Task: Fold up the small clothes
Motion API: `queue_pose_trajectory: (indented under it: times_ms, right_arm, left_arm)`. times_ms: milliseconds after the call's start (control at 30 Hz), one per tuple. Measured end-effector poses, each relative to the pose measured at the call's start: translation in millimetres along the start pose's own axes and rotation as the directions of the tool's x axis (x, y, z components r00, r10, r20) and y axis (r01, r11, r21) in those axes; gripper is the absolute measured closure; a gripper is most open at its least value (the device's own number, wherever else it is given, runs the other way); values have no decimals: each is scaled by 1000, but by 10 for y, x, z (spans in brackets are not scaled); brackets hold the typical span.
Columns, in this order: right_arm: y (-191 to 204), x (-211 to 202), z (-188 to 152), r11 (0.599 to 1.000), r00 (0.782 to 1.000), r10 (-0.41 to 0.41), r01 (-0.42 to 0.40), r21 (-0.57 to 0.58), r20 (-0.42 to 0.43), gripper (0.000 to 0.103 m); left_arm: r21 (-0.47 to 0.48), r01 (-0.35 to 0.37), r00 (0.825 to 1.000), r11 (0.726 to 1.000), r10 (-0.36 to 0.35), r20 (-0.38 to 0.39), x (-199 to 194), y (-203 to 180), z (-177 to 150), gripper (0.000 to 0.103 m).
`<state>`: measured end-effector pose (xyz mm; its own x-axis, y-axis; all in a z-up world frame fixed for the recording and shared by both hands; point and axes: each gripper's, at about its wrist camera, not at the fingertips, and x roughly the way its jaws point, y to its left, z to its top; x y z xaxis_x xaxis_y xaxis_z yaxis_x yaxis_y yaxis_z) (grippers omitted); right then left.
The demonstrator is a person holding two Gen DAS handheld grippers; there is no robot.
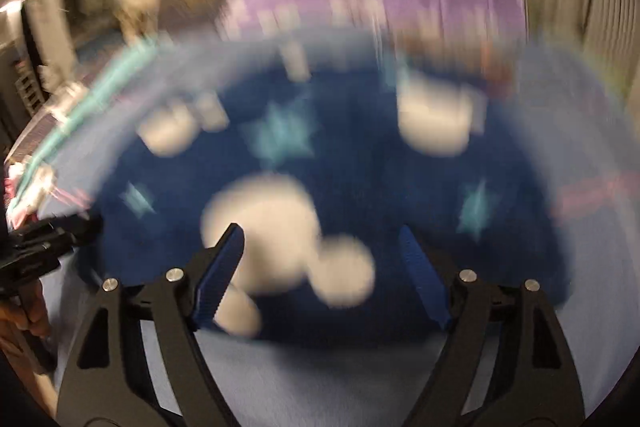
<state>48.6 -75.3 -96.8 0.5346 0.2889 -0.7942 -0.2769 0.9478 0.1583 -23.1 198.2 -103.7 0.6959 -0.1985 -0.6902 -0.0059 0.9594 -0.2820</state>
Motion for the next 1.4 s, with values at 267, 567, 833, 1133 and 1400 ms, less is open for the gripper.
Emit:
queue_pose_trajectory:
  times_ms: [267,567,833,1133,1400]
  right_arm:
    - [35,8,-70,997,1000,29,-29,-66,-5,4]
    - [-42,-413,403,995,986,91,-94,16,143,61]
    - [141,163,284,995,995,62,-55,-78,81,51]
    - [204,-187,837,995,979,86,-74,-67,187,54]
    - [154,472,935,998,1000,26,-27,-55,-14,49]
  left_arm:
    - [-57,46,999,997,-47,-14,-52,161,-98,29]
    - [-52,38,999,998,-39,-15,14,55,-80,28]
    - [-59,57,998,997,-58,-13,33,65,-80,24]
    - [-53,62,998,997,-64,-21,59,66,-59,21]
    - [-87,100,995,991,-101,-9,39,81,13,21]
